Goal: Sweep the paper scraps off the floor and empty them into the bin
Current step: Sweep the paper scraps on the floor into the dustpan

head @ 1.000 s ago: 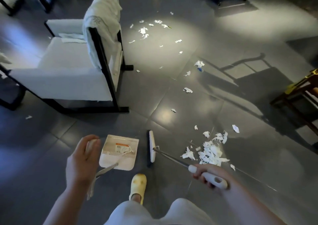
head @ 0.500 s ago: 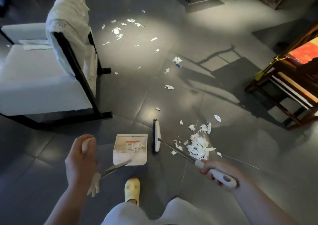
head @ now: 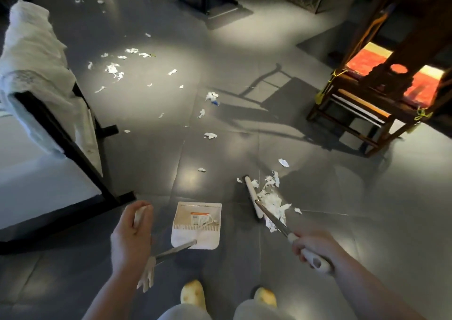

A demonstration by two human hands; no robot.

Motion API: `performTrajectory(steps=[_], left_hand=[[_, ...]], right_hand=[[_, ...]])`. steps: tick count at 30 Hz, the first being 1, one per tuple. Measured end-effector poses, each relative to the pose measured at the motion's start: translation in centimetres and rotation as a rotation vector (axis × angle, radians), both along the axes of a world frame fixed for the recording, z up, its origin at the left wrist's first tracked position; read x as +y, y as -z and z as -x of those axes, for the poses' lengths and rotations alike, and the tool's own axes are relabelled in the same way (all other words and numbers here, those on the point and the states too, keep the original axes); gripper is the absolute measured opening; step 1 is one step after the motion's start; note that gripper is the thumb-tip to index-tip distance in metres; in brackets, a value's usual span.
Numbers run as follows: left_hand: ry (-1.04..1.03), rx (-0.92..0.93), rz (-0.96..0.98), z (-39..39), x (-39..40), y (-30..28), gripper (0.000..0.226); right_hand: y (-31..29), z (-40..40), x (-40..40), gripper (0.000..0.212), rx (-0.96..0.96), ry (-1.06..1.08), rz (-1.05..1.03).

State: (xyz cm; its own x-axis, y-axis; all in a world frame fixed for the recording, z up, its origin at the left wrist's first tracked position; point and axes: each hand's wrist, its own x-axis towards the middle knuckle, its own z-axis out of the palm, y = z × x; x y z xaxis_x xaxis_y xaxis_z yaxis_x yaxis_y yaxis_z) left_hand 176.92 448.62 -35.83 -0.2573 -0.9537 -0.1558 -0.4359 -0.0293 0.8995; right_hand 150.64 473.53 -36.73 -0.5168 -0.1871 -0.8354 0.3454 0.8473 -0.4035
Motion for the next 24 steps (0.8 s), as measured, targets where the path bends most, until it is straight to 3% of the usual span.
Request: performTrajectory(steps=[5,8,13,16,19,24], left_hand=[[0.08,-0.009,0.006,0.2,-2.8,0.2,0.013],[0.133,-0.015,0.016,0.0,-4.3,-0.2,0.01],[0.158,-0.004,0.04,-0.4,-6.8,-0.9,0.009],[0.137,0.0,0.039,-0.9,-7.7,-0.4,0.007],[0.087,-0.016,0.037,-1.0,-8.6,0.2,0.008],[-0.007,-0.03,0.022,0.3,-10.6,0.9,0.009]], right_hand=[[1.0,-1.3,2.4,0.042,-0.19,0.323,0.161],[2.0,-2.3,2.3,0.045,-0.285,0.395,0.17],[0.7,-3.9,-1.9,0.032,-0.078,0.23,0.073],[-0.6,-4.1,-4.9,0.009,-0.011,0.119,0.025],[-1.1,-3.2,-6.6,0.014,-0.03,0.127,0.064],[-0.5,1.0,-9.9,0.027,-0.223,0.24,0.212]])
